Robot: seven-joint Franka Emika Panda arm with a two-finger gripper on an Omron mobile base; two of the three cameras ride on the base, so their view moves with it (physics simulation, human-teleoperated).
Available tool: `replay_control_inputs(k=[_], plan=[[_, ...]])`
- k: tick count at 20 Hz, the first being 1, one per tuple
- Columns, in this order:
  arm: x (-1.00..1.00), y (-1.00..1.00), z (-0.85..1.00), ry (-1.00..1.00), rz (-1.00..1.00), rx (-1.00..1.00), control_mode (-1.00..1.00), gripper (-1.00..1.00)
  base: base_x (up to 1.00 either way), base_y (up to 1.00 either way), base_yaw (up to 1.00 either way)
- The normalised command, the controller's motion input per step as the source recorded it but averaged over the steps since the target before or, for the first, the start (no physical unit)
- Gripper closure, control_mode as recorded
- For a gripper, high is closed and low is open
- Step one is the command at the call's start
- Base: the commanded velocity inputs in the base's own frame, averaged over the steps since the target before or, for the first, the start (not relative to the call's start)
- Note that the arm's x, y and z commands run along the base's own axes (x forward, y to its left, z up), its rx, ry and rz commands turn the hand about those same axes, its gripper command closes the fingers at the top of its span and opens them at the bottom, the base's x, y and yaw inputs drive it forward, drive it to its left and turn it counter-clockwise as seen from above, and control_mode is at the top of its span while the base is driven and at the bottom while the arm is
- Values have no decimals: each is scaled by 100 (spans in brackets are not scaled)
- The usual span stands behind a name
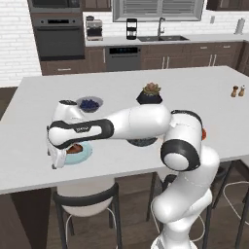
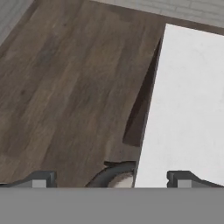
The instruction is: Pick the chicken drumstick and broccoli from their plates and place them in the bowl. Then put the bowl in the fridge.
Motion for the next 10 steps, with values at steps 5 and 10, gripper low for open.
replay_control_inputs(k=[5, 10], plan=[[0, 0, 0, 0, 0, 0, 100, -100, 100, -5, 0], [0, 0, 0, 0, 0, 0, 100, -100, 100, -58, 3]])
